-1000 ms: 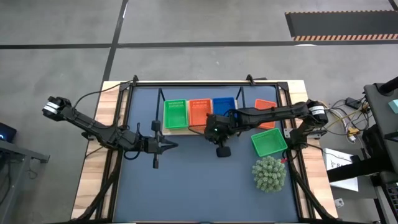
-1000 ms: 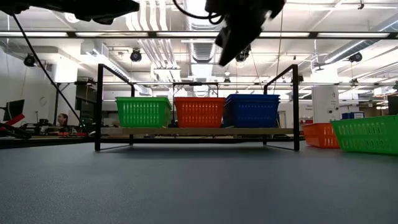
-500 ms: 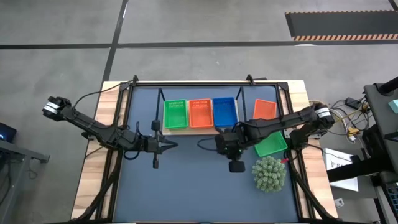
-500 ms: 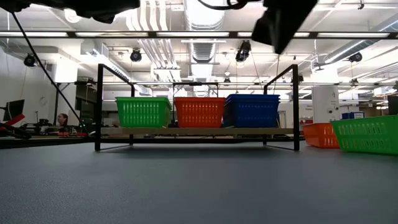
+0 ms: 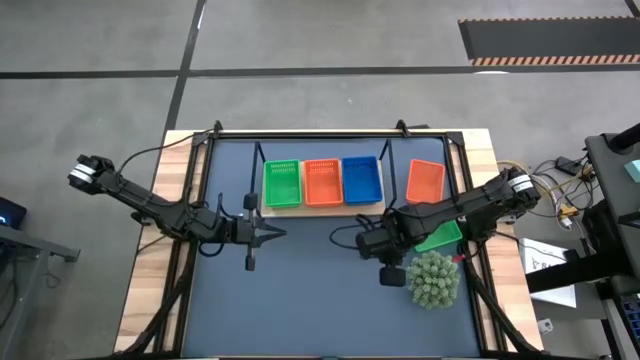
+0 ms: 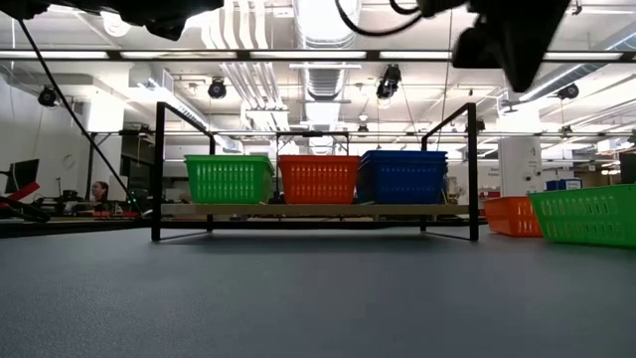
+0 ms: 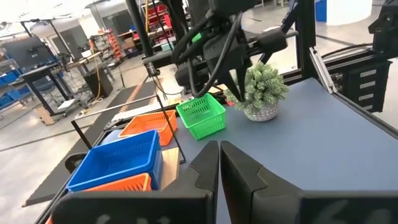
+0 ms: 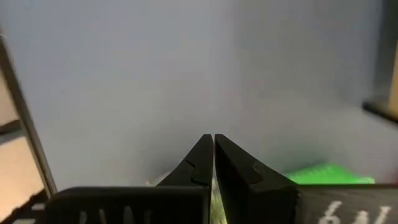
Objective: Stack baskets on shelf by color
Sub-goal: Stack the green basket on top of the green basket on the shelf, then adjust the basket on the shelf
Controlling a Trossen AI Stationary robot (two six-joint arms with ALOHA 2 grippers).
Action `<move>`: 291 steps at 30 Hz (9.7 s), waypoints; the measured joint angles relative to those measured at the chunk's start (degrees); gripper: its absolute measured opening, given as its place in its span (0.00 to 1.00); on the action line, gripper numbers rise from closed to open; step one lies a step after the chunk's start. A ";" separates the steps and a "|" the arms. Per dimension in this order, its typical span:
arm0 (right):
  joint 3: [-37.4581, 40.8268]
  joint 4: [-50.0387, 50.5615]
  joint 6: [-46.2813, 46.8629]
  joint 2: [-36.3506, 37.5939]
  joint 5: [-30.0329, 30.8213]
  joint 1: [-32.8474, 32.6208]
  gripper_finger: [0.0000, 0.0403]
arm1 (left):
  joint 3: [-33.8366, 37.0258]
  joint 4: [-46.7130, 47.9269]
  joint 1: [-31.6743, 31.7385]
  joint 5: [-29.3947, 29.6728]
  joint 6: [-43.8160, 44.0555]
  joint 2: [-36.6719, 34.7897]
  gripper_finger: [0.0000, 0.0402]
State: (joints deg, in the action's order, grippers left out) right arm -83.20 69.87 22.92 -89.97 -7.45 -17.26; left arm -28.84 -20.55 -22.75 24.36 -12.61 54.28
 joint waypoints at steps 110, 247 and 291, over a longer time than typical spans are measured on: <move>0.47 -64.27 -30.09 -9.98 29.00 12.33 0.03 | 0.39 -4.66 -6.46 0.05 -3.26 -6.29 0.00; 32.42 -55.50 -21.96 21.18 30.05 -5.09 0.03 | -29.87 51.17 27.57 -7.56 14.38 27.25 0.00; 16.54 -20.25 -10.91 23.89 28.03 -5.22 0.03 | -31.19 33.07 23.88 -3.06 10.72 36.39 0.00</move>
State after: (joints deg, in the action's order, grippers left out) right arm -66.66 49.62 12.01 -66.08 20.58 -22.48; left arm -60.03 12.52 1.13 21.30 -1.89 90.67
